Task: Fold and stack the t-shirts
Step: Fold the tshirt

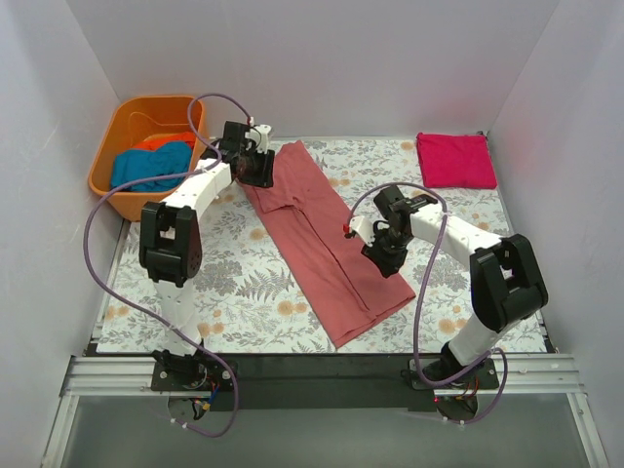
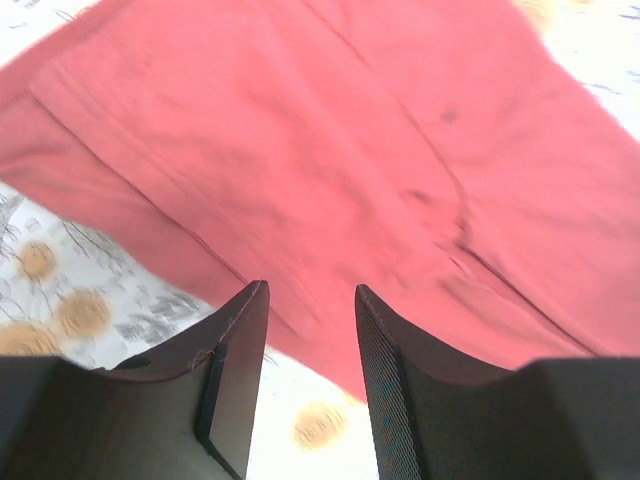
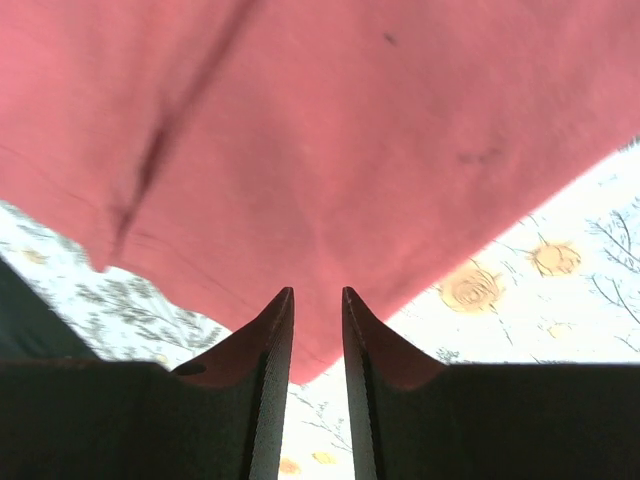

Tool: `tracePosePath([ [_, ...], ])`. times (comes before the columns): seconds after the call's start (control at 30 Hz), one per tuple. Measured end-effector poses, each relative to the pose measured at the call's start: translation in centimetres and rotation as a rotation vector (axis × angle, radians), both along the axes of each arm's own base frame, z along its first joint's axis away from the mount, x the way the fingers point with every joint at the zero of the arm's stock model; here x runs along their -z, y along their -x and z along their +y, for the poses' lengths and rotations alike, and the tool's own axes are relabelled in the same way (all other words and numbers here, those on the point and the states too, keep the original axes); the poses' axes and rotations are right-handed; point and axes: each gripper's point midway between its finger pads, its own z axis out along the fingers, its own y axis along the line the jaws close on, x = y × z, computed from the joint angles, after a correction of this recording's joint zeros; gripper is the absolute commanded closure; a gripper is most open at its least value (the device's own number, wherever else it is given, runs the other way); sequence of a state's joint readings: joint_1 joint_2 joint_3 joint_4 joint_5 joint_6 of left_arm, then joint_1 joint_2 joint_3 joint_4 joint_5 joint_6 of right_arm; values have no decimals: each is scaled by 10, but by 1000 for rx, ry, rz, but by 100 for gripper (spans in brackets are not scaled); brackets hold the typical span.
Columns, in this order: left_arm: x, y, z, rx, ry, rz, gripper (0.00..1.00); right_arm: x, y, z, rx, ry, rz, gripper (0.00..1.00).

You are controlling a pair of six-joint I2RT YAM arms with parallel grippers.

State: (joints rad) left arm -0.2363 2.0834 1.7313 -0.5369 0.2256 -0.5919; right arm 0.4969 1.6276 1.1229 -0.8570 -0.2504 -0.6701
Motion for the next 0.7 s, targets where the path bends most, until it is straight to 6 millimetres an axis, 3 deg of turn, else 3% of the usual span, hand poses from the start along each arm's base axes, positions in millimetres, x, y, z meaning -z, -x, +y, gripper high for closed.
tracePosePath([
  [0.1,-11,17,-10,19,25,-1,62,13,-5,-12,2,47,1,74],
  [0.17,-8,24,-22,38,35,13,62,23,-2,-16,-8,73,19,74],
  [0.33,24,39,-48,72,33,89,63,41,12,-28,-25,119,59,74],
  [0.5,71,49,-61,83,21,189,64,43,13,-29,-37,119,51,74],
  [0.53,77,47,-63,83,24,197,64,43,14,-29,-40,119,50,74],
  [0.7,71,25,-74,80,57,159,64,44,15,-27,-59,126,36,74],
])
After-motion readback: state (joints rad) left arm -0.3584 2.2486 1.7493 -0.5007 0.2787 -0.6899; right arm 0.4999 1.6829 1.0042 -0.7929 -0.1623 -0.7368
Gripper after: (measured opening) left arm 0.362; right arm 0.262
